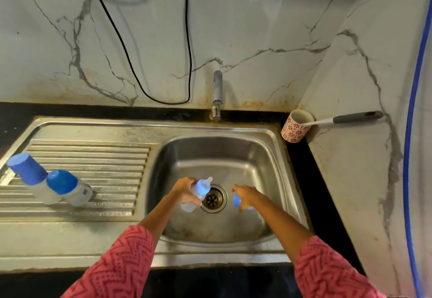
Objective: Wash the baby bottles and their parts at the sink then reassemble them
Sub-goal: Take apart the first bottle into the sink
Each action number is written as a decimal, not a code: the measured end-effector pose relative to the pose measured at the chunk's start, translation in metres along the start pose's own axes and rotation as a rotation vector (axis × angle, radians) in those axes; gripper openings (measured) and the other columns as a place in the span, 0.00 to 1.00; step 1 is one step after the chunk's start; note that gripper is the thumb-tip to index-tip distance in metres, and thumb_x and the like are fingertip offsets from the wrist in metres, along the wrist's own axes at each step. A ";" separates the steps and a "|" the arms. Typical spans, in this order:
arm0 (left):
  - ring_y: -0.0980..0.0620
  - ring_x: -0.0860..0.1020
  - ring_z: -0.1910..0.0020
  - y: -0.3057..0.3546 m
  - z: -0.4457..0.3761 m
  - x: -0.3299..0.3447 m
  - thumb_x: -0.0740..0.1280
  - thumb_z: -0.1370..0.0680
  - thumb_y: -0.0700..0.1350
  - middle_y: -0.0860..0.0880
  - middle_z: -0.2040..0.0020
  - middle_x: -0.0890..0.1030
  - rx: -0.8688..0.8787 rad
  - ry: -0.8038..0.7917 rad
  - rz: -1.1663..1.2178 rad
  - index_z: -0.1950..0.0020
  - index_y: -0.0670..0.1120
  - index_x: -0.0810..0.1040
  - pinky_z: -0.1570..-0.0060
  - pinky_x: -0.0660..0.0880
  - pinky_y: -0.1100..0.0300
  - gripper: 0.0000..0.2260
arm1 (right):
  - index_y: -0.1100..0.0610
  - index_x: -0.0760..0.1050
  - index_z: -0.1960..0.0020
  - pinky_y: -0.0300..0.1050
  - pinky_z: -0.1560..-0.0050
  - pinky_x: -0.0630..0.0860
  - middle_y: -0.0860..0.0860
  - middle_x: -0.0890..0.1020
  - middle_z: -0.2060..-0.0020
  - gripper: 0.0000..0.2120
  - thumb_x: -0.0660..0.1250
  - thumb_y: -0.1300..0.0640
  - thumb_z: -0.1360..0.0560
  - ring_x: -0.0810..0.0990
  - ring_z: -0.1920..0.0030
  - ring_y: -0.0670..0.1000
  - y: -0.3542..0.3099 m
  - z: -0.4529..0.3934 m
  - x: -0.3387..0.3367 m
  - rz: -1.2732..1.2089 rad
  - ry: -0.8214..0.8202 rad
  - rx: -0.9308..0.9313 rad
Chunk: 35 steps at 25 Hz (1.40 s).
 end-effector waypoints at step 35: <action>0.52 0.80 0.56 0.027 0.018 -0.018 0.81 0.41 0.50 0.49 0.55 0.82 -0.050 0.038 0.368 0.57 0.47 0.81 0.55 0.78 0.58 0.17 | 0.56 0.68 0.71 0.40 0.67 0.69 0.55 0.74 0.70 0.23 0.75 0.42 0.34 0.73 0.67 0.51 -0.065 0.003 -0.060 -0.798 0.234 0.018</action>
Point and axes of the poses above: each hand's wrist, its own z-axis away from the middle knuckle, its own x-axis out of the palm, y = z × x, the point moved 1 cm from there along -z, towards the middle knuckle
